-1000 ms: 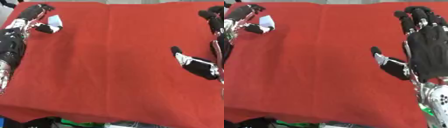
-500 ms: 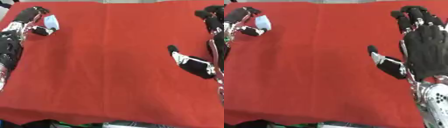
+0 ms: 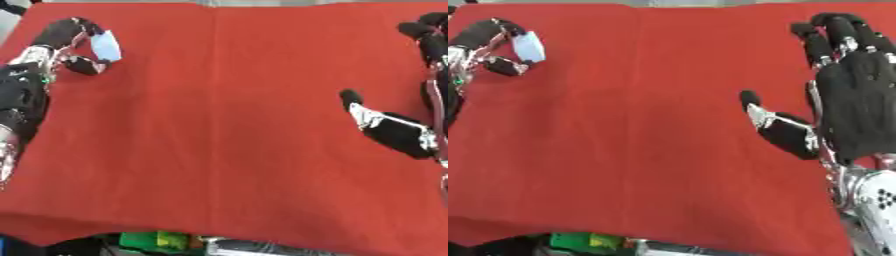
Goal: Pick up the objects with one hand, pass them to the other hand, and then place them into the box on the other side of the table.
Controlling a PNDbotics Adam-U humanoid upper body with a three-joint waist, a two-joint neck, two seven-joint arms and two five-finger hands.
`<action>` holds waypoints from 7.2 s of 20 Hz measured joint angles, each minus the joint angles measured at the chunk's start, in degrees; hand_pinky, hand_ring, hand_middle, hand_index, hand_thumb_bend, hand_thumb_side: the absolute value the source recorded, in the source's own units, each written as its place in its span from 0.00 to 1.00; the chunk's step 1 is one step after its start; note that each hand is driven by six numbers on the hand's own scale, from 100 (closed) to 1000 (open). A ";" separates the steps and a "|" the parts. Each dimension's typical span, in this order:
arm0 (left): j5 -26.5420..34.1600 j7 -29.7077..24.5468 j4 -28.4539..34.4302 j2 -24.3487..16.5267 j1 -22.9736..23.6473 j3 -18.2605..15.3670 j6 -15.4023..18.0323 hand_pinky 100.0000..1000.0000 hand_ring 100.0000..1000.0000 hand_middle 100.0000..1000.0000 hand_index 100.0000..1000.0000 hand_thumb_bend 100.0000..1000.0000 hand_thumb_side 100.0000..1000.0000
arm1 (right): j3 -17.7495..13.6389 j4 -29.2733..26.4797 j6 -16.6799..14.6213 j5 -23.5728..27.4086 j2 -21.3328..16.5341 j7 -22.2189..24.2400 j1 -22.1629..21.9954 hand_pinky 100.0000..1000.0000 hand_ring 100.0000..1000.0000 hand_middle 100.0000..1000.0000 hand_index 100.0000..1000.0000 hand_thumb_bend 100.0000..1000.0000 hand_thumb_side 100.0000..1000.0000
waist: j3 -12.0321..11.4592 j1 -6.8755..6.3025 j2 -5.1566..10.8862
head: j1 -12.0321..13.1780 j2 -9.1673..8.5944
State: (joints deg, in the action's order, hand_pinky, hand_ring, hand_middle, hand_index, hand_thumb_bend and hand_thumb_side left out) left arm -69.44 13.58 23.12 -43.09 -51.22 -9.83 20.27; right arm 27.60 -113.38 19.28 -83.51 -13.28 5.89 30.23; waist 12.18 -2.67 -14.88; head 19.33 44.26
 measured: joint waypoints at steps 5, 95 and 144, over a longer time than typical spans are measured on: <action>4.22 -0.15 2.64 0.22 0.34 -0.14 3.04 0.65 0.42 0.36 0.56 0.00 0.05 | 0.00 0.00 0.44 -0.11 -0.05 0.22 -0.11 0.68 0.83 0.76 0.79 0.44 0.51 | -1.16 0.28 0.29 | -0.94 0.00; 83.58 -63.96 53.23 20.94 3.45 32.85 -6.62 0.80 0.48 0.45 0.65 0.00 0.97 | 8.46 0.35 -5.22 22.87 -6.63 1.77 6.56 0.45 0.70 0.49 0.27 0.28 0.20 | -10.36 -0.09 8.10 | -22.97 0.01; 100.74 -52.44 68.85 8.31 29.06 -8.74 -8.73 0.81 0.53 0.50 0.69 0.02 0.77 | -20.92 37.71 27.97 50.15 -25.71 -22.85 -4.44 0.60 0.79 0.71 0.91 0.79 0.48 | -14.87 0.12 8.43 | -40.37 0.01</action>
State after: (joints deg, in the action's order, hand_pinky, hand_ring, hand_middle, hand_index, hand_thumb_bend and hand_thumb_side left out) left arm 31.30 -38.86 91.97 -34.78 -22.16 -18.57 11.54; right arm 6.67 -75.67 47.25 -33.35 -39.00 -16.96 25.79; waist -2.69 -2.54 -6.45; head -21.04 44.28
